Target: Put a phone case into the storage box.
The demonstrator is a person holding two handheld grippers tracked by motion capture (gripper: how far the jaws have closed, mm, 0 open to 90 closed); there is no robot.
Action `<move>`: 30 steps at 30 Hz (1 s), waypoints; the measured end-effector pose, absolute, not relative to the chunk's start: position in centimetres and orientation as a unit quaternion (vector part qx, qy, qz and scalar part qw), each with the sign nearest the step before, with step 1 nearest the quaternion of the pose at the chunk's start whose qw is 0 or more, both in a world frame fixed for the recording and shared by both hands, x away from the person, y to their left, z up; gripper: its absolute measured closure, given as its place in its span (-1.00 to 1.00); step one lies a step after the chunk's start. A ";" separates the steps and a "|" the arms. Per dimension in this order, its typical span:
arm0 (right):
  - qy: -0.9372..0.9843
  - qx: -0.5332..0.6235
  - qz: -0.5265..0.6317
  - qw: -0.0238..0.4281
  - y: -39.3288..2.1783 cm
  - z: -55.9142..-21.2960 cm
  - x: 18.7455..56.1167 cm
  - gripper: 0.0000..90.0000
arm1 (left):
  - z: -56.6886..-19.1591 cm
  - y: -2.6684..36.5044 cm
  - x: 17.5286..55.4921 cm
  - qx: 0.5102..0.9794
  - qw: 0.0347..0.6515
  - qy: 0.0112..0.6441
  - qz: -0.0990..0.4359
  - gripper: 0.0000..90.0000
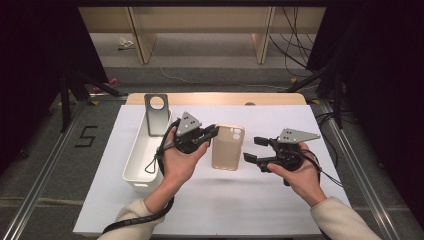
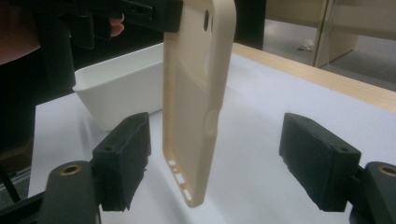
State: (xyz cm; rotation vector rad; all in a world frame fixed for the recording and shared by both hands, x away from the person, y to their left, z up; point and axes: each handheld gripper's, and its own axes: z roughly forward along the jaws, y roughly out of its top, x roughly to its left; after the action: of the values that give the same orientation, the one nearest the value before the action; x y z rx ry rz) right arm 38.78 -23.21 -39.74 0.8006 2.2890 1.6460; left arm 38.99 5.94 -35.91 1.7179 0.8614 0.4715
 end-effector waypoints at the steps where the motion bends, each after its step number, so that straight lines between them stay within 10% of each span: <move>1: 0.776 0.272 0.558 0.108 -23.3 -39.8 38.7 -0.46 | -35.9 6.0 39.0 0.725 0.549 0.363 0.200 0.85; 30: 0.779 0.288 0.541 0.131 -25.3 -40.6 37.5 -0.53 | -34.2 8.3 39.4 0.710 0.556 0.368 0.226 0.85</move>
State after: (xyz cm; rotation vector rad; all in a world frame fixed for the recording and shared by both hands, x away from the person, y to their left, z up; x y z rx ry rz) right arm 37.46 -25.32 -40.56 0.8361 2.2641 1.5708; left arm 39.37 8.26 -34.20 1.6757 0.8690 0.5327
